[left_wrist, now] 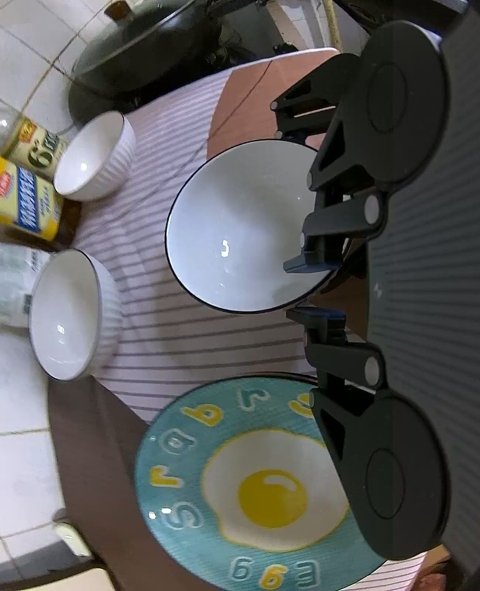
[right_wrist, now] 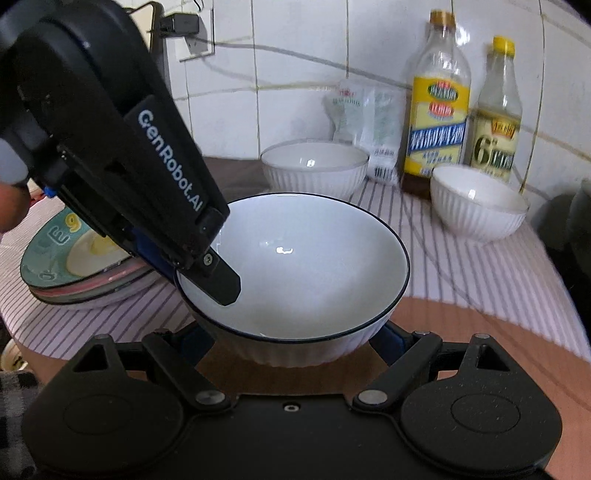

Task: Organize plates and bowls
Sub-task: 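Carry the white bowl with both grippers and set it beside the plate stack, then open both grippers and move them to the white bowl by the bottles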

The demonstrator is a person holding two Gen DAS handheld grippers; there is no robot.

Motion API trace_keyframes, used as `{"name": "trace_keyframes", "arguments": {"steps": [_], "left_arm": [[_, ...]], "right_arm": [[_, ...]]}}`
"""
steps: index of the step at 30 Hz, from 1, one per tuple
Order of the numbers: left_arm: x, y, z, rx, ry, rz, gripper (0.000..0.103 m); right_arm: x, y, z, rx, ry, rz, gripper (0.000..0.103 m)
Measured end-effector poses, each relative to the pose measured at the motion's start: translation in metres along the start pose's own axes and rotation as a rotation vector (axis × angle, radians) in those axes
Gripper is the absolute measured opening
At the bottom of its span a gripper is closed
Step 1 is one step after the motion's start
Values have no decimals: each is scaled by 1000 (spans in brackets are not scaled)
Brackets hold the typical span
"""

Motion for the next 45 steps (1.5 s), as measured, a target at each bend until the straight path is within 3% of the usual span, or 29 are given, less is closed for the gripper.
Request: {"name": "trace_keyframes", "arguments": {"steps": [6, 9, 11, 18, 23, 27, 32, 36, 39, 43, 45], "left_arm": [[2, -5, -2, -15, 15, 27, 22], [2, -1, -3, -9, 10, 40, 32], [2, 5, -2, -8, 10, 33, 40], [4, 32, 6, -27, 28, 41, 49], [-6, 58, 14, -29, 27, 18, 52], [-28, 85, 24, -24, 25, -45, 56], [-66, 117, 32, 26, 72, -146, 56], [-91, 120, 36, 35, 45, -192, 56], [-104, 113, 43, 21, 16, -204, 56], [-125, 97, 55, 16, 1, -229, 56], [-140, 82, 63, 17, 26, -235, 56]], "right_arm": [[0, 5, 2, 62, -81, 90, 91], [3, 19, 5, 97, -80, 123, 91], [2, 33, 7, 103, -65, 107, 91], [-22, 82, -3, 87, -174, -18, 91], [-56, 98, -16, 187, -184, -82, 91], [-89, 101, -15, 120, -191, -142, 91], [-123, 80, -18, 83, -194, -161, 90], [-135, 50, -27, 58, -284, -124, 90], [-138, 28, -37, 41, -402, -95, 89], [-127, -14, -58, -20, -688, -6, 82], [-121, -29, -63, -28, -756, 30, 79]]}}
Point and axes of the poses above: each gripper's, at about its wrist camera, not at the fingertips, and y roughly against the way its jaws point, z to its left, x to its underside, the point moved 10 cm from there along -y, roughly the way its jaws point, and after that the axes turned 1 degree about -z, right-handed, at the moved point
